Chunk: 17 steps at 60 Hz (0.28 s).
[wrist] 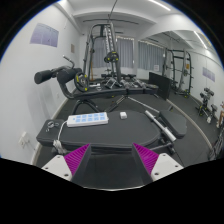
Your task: Unplug charger
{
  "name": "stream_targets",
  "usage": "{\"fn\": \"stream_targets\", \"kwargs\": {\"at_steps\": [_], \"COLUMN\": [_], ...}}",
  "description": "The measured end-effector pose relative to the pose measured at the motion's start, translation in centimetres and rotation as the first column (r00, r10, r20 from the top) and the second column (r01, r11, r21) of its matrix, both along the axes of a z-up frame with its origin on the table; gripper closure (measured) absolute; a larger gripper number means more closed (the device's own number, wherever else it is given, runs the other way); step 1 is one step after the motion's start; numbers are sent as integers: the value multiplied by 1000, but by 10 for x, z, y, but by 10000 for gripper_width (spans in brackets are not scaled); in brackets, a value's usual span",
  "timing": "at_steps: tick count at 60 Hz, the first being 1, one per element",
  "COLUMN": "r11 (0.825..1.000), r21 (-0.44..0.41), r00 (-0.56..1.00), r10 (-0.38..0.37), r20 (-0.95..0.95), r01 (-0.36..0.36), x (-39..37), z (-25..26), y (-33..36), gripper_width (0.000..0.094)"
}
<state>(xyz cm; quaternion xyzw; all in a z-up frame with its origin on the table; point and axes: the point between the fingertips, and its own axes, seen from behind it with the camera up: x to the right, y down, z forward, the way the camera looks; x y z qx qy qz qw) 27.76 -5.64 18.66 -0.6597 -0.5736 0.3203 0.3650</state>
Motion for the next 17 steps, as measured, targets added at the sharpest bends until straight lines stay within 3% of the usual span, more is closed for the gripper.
{"fn": "stream_targets", "kwargs": {"at_steps": [17], "r11": [999], "r21": [33], "r00": [999], "r10": [40], "r20": [-34], "r01": [-39], "x": [14], "z": [19], "y": [-23], "gripper_width": [79]}}
